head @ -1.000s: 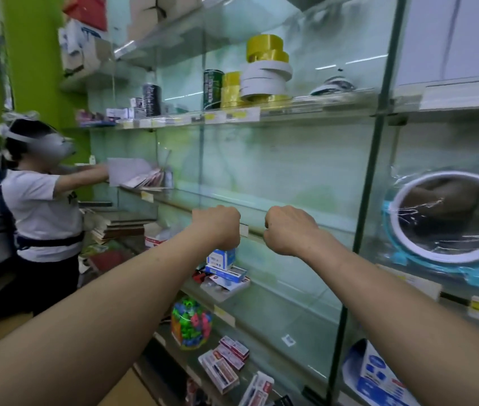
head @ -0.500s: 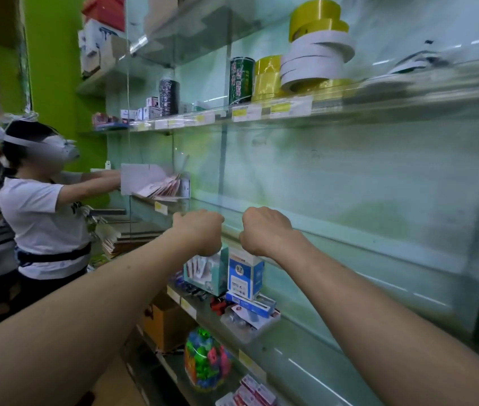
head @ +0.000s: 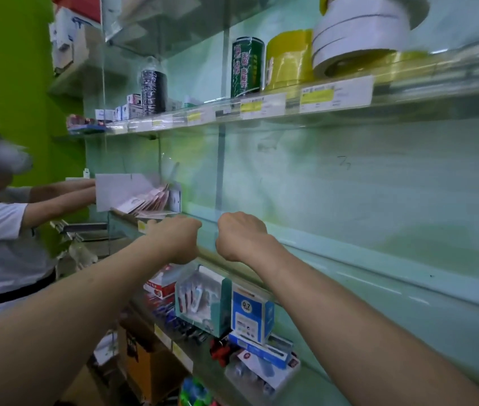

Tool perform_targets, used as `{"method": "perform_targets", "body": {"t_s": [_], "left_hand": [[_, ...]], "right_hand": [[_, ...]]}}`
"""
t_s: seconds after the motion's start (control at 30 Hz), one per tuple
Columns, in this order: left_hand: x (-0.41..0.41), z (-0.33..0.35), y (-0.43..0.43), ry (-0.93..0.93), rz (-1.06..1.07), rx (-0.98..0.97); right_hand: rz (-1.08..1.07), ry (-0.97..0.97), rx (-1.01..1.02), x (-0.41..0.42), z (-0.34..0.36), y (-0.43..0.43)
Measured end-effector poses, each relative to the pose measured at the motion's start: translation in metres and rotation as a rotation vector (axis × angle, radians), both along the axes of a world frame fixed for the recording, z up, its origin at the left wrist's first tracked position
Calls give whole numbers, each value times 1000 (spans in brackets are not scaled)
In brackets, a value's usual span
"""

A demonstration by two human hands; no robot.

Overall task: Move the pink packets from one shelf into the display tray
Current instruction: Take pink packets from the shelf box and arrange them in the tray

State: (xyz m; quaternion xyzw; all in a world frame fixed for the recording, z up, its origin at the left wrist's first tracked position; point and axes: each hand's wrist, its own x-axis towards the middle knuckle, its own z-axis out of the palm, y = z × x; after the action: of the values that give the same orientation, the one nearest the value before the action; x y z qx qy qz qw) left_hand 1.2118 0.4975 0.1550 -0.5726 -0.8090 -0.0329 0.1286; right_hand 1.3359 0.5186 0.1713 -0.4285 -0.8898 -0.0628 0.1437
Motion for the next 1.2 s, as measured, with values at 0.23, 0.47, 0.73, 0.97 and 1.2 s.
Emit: {"method": "perform_targets", "body": {"t_s": [0.23,0.47,0.73,0.97,1.2], "left_hand": [[-64,-5,39,5,-40,11],[-141,-3,65,10,-156,-4],[-211,-1,88,-15,-230,-38],[-256,-11,128,-82,-262,-44],[-300,-7,187,-23,-249,-30]], "right_hand": [[-27,0,2,-59,-3,21],[-171,14,-4,-135,1,39],[-255,15,-13,-205,-1,51],[-297,-14,-21,-242,-5,91],[-280,-38,38,-272,-3,148]]}}
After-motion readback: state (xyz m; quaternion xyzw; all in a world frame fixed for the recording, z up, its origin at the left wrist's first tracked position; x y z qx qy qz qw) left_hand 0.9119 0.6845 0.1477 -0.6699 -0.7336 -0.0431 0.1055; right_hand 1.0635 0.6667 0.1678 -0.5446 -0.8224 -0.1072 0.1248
